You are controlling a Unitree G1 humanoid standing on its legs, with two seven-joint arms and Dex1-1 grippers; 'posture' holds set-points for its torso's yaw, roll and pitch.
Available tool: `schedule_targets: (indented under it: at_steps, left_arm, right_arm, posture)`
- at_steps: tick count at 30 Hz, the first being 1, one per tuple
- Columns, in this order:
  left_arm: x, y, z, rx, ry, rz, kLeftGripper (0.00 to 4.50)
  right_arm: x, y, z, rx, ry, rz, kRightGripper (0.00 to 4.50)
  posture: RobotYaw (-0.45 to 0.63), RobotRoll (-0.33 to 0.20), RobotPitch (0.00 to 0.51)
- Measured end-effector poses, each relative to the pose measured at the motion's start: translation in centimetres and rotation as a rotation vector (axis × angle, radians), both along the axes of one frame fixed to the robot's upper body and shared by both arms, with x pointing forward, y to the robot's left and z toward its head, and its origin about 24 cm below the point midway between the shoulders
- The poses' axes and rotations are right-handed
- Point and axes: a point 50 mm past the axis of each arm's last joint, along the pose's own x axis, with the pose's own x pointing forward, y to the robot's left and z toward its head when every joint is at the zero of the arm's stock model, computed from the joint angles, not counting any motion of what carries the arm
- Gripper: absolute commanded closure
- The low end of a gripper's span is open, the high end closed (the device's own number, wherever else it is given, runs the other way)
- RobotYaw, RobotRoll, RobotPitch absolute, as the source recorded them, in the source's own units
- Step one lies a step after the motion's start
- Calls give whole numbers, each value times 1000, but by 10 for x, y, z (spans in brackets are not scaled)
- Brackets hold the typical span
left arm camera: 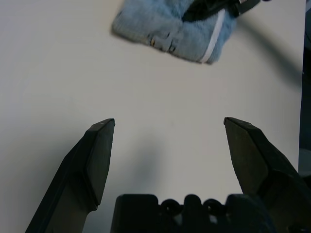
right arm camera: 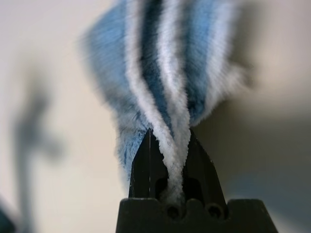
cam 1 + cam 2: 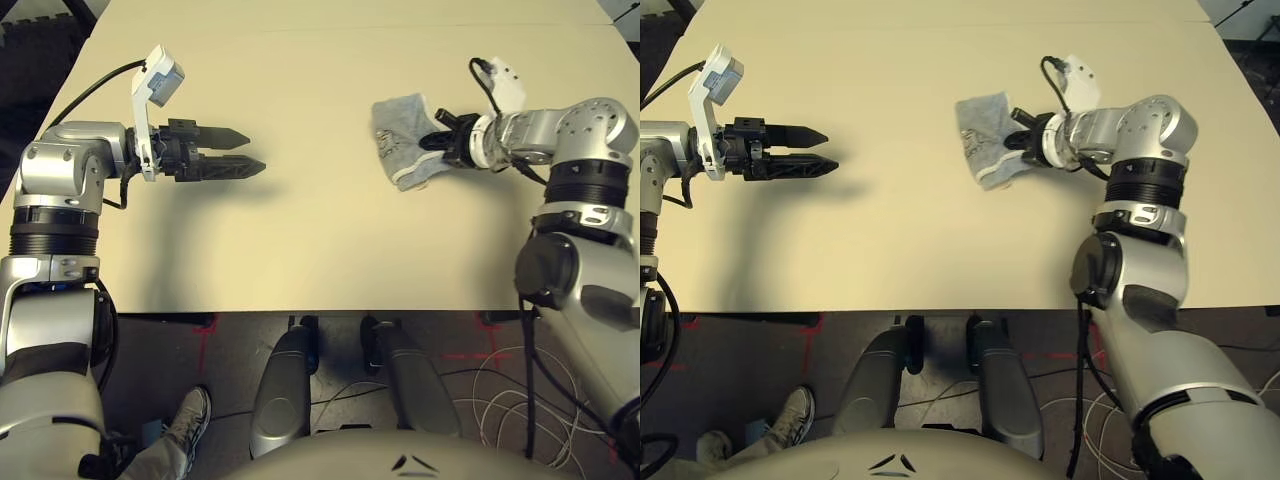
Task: Wipe the water off the table with a rag.
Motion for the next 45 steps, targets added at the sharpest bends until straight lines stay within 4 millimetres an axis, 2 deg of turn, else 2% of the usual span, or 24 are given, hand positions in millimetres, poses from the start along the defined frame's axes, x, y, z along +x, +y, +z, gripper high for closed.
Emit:
schedule_targets:
  at_steps: [2, 5, 10, 22, 29, 36, 45]
  left_arm:
    - [0, 0, 0, 1, -4, -1, 0]
    - [1, -1, 0, 0, -3, -1, 0]
    - [0, 0, -1, 1, 0, 1, 0]
    - [-2, 3, -8, 6, 23, 10, 0]
    - [-3, 4, -9, 7, 29, 14, 0]
    - [-2, 4, -9, 7, 30, 14, 0]
    - [-2, 2, -10, 2, 31, 9, 0]
  right_arm:
    - [-9, 31, 4, 52, -19, 112, 4496]
    - [-23, 61, 2, 99, -24, 221, 4496]
    - [-34, 80, -8, 131, 21, 278, 4496]
    - [-39, 92, -8, 153, 90, 328, 4496]
    - [-38, 93, -17, 125, 145, 318, 4496]
    - [-30, 86, -33, 81, 200, 216, 4496]
    - [-13, 76, -32, 130, 198, 91, 4496]
  posture:
    - [89, 0, 279]
    - [93, 0, 281]
    - [107, 0, 285]
    - [128, 0, 290]
    - [126, 0, 296]
    - [111, 0, 297]
    - [106, 0, 298]
